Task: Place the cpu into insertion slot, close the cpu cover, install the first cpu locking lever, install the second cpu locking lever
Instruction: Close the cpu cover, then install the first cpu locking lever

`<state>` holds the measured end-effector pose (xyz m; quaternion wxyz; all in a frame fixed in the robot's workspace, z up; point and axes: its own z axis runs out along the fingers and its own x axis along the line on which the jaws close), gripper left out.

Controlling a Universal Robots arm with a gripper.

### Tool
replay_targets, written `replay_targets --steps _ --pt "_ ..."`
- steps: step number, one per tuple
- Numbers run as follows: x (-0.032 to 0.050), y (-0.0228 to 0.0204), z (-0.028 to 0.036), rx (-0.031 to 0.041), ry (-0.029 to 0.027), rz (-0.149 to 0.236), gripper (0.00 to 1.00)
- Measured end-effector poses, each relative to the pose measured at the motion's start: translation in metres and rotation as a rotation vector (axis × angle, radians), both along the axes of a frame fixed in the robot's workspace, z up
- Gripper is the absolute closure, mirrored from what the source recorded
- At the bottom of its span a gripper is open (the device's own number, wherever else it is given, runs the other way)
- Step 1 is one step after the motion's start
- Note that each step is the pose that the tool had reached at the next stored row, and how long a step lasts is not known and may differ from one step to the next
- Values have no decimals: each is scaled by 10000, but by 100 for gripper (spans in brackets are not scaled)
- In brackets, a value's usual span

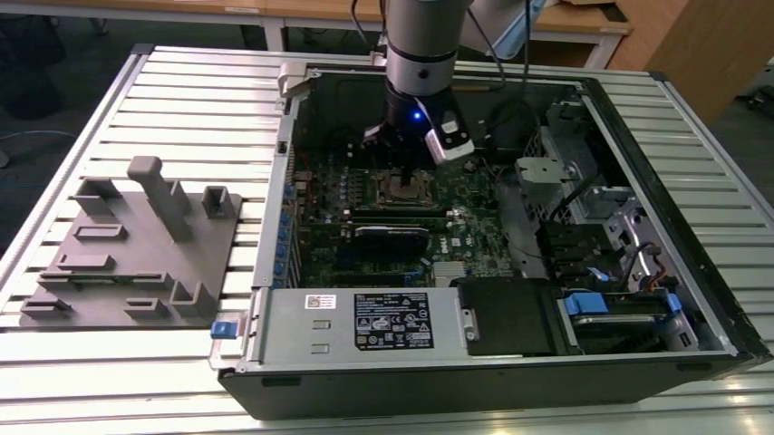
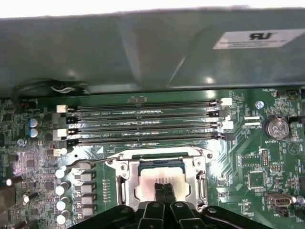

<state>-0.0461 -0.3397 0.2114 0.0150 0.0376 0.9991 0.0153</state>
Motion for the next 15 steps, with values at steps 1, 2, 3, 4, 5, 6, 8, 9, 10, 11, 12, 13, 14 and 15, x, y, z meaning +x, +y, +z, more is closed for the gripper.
replay_targets --steps 1,2,3,4,5,6,8,9,10,11,12,13,14,15 --pt "0 0 0 0 0 -54 89" --pt "0 0 0 0 0 -83 89" --pt "0 0 7 -2 1 -94 89" --pt "0 0 17 -1 1 -103 89" --pt "0 0 27 2 0 -105 89" --pt "0 0 30 3 0 -107 89" --pt "0 1 30 6 -2 -107 89" --pt "0 1 30 6 -2 -107 89" --pt "0 0 31 6 -2 -107 89" --pt "-3 0 32 3 0 -108 89" --pt "-10 0 32 3 0 -108 89" --pt "-14 1 32 2 0 -108 89" --pt "-14 0 32 2 0 -107 89" --pt "-13 0 32 4 0 -107 89"
